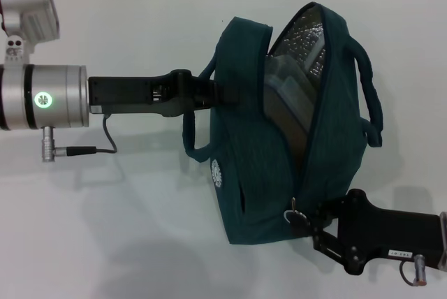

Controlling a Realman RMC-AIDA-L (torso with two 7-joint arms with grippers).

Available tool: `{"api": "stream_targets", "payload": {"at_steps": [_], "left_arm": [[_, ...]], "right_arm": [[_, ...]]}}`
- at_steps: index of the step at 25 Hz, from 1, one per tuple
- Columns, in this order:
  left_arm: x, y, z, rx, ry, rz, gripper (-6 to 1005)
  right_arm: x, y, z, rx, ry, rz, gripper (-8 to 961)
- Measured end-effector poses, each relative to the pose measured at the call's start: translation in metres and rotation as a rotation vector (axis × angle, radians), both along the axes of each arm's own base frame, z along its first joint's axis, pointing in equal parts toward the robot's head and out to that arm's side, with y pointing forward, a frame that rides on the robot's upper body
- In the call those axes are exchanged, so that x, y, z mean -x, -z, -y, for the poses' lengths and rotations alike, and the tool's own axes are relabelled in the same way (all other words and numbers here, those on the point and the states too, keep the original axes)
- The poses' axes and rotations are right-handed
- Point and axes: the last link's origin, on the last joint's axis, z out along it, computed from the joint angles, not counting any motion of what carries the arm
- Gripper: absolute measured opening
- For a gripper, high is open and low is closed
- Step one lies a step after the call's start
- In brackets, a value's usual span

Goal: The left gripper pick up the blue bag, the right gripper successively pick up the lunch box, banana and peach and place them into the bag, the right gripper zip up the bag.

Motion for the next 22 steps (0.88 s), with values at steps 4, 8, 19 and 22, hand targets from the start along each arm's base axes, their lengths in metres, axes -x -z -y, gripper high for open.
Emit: {"api": "stream_targets", "payload": {"at_steps": [4,8,19,22], "left_arm": [[0.001,0.0,0.001,0.002,-0.001,-0.001,48],[0.001,0.0,0.001,0.002,-0.001,0.0,48],[0.001,-0.007,0.001,-0.046,0.035,0.028,48],[0.004,-0.011,0.002,-0.072,0.026,0.049,48]], "right_arm": [[-0.001,-0.001,0.0,-0.015,0.003,-0.005,35],[-0.001,-0.001,0.0,-0.016,0.004,-0.005,8],[-0.002,-0.004,0.001,-0.035,0.026,-0.029,6],[-0.001,-0.007,0.004,-0.037,0.024,-0.053,6]]}}
